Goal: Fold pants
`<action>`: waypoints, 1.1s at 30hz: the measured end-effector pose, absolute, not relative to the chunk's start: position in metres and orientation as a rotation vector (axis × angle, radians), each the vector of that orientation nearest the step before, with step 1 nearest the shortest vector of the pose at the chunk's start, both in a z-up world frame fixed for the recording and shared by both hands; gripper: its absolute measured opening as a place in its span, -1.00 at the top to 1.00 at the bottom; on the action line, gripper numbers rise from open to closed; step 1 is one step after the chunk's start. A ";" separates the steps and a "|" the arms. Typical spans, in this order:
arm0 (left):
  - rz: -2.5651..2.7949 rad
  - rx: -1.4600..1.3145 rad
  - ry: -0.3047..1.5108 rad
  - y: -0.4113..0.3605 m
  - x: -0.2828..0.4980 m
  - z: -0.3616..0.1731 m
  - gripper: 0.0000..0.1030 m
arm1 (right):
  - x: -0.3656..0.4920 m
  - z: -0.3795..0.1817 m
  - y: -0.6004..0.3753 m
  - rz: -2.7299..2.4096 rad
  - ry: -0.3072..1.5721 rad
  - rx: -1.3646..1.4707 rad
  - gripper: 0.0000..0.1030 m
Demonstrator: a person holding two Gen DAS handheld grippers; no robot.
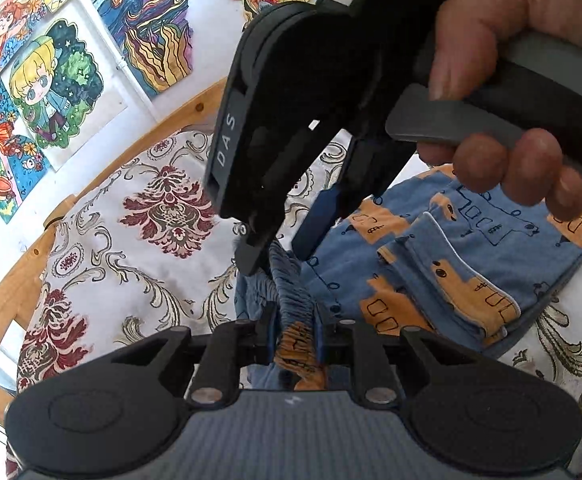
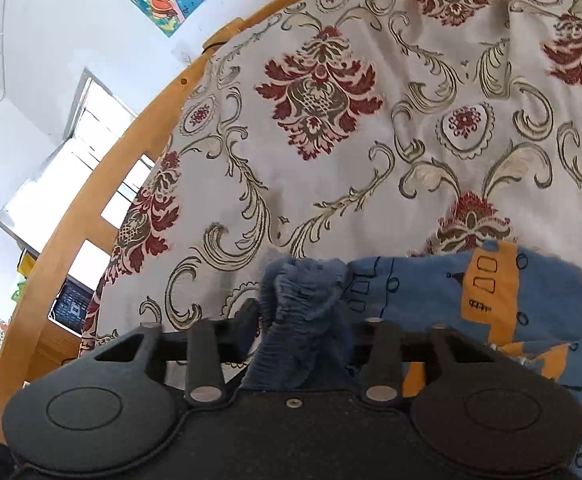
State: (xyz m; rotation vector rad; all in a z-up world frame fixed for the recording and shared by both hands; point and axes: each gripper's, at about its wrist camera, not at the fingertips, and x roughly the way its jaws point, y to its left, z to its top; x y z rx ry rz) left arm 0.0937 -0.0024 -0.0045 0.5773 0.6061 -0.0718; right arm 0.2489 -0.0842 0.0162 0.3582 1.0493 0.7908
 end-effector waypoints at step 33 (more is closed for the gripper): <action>-0.029 0.568 0.634 -0.003 0.088 -0.018 0.63 | 0.231 -0.007 -0.134 0.717 1.016 0.536 0.25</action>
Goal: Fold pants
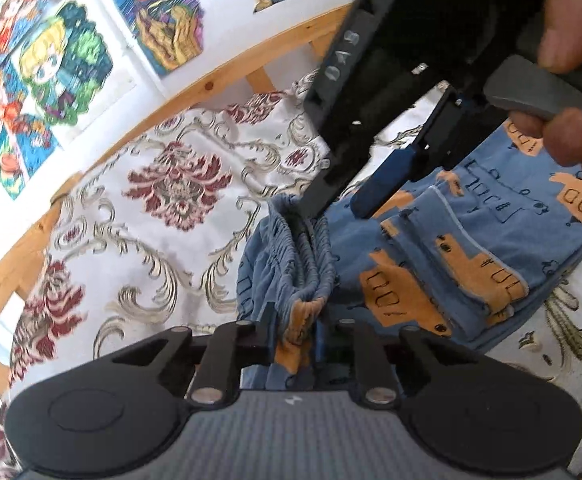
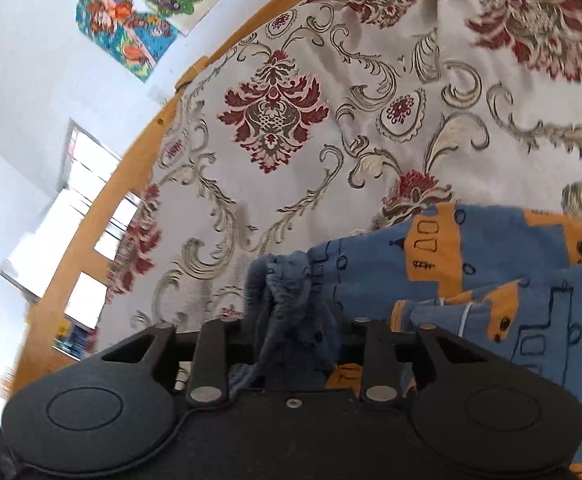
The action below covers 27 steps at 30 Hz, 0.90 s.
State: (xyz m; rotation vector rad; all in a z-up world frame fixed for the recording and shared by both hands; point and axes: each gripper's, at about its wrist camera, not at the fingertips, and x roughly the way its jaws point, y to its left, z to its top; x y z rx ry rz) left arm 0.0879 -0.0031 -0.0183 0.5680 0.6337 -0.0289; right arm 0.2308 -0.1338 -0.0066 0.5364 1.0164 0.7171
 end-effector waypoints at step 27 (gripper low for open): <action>-0.219 0.645 0.509 -0.105 0.087 0.011 0.64 | 0.206 0.023 -0.242 0.613 0.860 0.631 0.92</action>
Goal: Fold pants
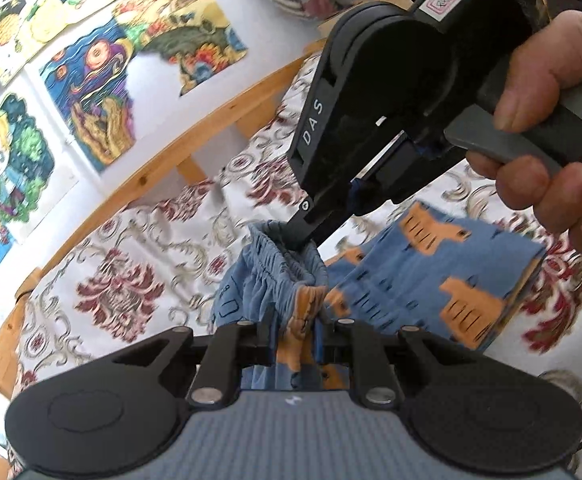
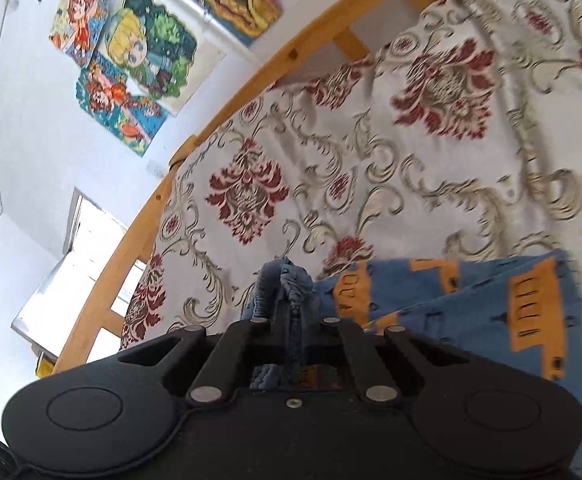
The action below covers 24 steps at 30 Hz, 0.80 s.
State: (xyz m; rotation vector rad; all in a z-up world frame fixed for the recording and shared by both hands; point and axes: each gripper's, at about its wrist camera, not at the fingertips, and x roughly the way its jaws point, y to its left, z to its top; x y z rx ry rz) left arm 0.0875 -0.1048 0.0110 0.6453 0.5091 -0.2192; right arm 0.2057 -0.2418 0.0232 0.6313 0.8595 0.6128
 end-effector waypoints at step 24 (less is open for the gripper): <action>-0.416 0.725 0.547 -0.191 0.096 -0.026 0.63 | 0.181 -0.017 -0.342 0.465 0.824 0.688 0.92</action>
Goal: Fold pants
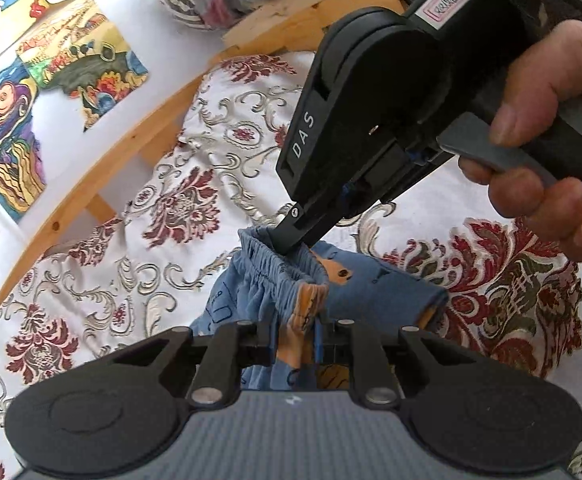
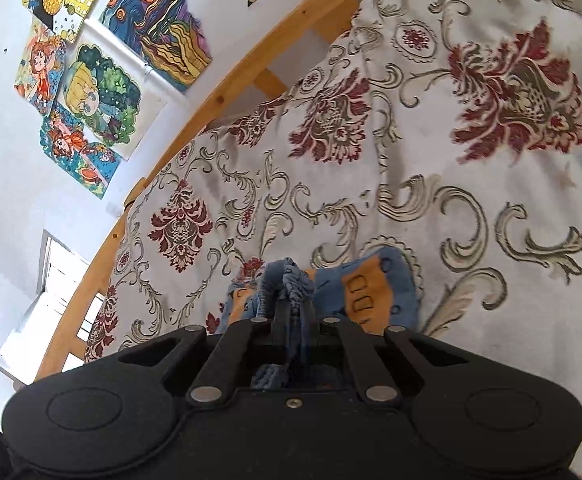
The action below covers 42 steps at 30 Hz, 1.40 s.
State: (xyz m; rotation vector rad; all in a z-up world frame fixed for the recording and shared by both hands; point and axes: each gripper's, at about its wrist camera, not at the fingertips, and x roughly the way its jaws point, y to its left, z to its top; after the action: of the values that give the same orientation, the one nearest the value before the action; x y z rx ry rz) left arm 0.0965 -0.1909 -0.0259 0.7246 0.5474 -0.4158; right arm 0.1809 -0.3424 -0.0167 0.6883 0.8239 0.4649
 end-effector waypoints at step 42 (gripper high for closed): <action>-0.237 0.215 0.731 -0.021 0.207 -0.042 -1.00 | 0.130 -0.018 -0.222 0.040 0.688 -0.282 -0.83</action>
State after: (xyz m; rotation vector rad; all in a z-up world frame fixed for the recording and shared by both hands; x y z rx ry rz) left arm 0.2070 -0.0210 -0.0418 0.2151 0.7313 -0.2372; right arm 0.1298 -0.2219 -0.0177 -0.2820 0.6881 0.0403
